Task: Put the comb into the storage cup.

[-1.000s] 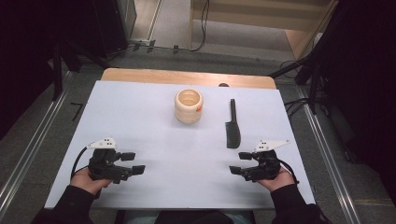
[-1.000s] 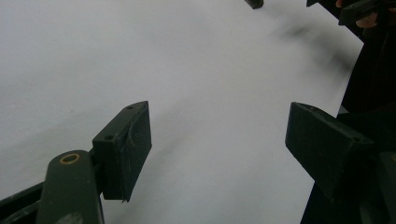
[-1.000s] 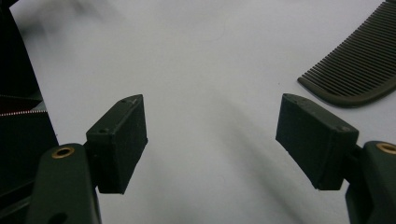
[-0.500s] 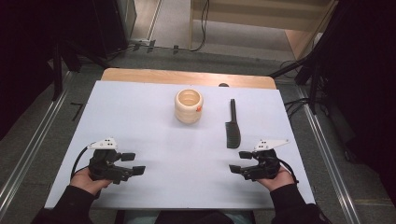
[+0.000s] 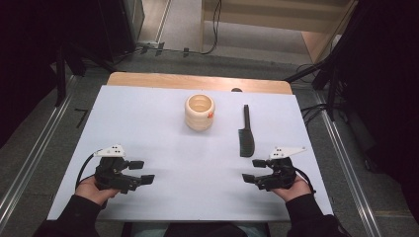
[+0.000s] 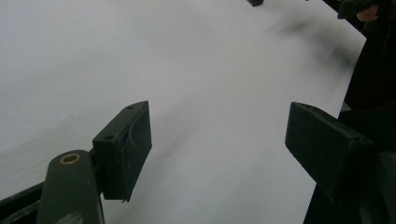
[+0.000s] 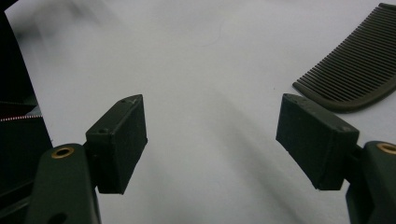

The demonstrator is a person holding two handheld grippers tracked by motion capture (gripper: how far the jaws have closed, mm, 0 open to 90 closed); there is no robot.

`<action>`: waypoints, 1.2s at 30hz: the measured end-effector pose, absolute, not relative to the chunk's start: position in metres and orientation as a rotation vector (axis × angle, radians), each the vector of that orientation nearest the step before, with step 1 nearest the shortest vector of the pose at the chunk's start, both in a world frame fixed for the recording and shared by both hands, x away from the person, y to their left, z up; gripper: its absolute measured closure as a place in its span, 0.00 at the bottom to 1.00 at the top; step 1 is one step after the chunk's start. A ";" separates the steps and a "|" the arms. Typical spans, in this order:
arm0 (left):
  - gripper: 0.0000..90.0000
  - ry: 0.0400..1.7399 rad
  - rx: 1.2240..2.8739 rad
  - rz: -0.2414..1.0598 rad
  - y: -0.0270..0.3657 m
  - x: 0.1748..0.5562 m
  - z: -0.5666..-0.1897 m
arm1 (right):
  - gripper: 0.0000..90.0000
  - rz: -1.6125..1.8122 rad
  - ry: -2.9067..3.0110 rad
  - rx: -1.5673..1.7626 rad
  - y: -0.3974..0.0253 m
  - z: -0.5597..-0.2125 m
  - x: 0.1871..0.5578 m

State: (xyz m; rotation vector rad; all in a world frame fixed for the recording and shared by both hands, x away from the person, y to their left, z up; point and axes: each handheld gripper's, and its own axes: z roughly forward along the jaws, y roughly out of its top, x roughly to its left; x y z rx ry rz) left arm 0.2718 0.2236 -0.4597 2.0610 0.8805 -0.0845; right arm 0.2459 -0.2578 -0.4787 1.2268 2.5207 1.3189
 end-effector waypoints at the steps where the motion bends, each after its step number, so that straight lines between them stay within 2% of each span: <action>1: 0.26 0.881 2.062 -0.085 0.223 0.272 -0.460 | 0.25 1.320 2.521 1.225 -0.258 -0.479 0.246; 29: 0.26 0.891 2.053 -0.087 0.225 0.273 -0.460 | 0.25 1.324 2.480 1.246 -0.260 -0.477 0.250; 36: 0.26 0.901 2.053 -0.080 0.225 0.274 -0.460 | 0.29 1.319 2.428 1.288 -0.272 -0.472 0.265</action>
